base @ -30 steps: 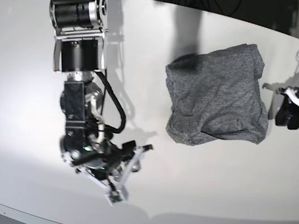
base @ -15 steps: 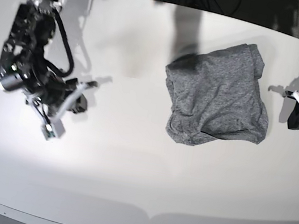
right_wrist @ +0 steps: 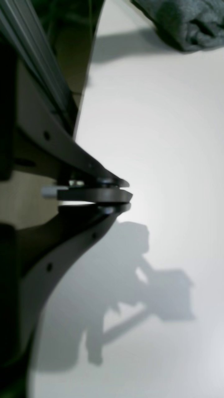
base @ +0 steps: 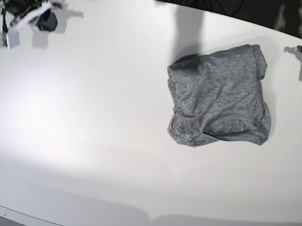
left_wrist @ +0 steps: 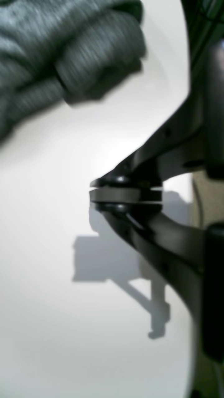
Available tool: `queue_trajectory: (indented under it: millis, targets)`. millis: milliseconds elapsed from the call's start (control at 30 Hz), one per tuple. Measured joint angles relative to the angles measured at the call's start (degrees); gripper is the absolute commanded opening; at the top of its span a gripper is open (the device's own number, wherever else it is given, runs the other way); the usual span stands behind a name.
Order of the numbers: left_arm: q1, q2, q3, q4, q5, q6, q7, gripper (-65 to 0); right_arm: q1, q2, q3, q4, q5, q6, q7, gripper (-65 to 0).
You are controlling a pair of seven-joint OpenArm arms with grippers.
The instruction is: Fold the T-shirt properly
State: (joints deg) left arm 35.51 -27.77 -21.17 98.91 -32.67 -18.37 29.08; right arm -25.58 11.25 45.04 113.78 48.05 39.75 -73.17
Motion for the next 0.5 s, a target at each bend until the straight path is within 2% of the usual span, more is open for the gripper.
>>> queue_trajectory:
  millis: [167,367,500]
  targets:
    - [6.5,0.9,-6.6,0.0,-0.4,-0.1,-0.3,-65.0,-6.2,-5.0,7.5,0.0,2.0,0.0,0.2,-65.0]
    - [12.3,4.1,-9.6,0.1,0.1,-4.4,0.5,-65.0,-11.5,-10.5,10.4,0.0,1.5,0.0,0.0,-65.0]
    - [15.0,7.1,-9.6,0.1,3.3,-7.2,0.7,-65.0,-12.7,-12.9,10.4,0.0,-4.5,0.0,0.2,-65.0]
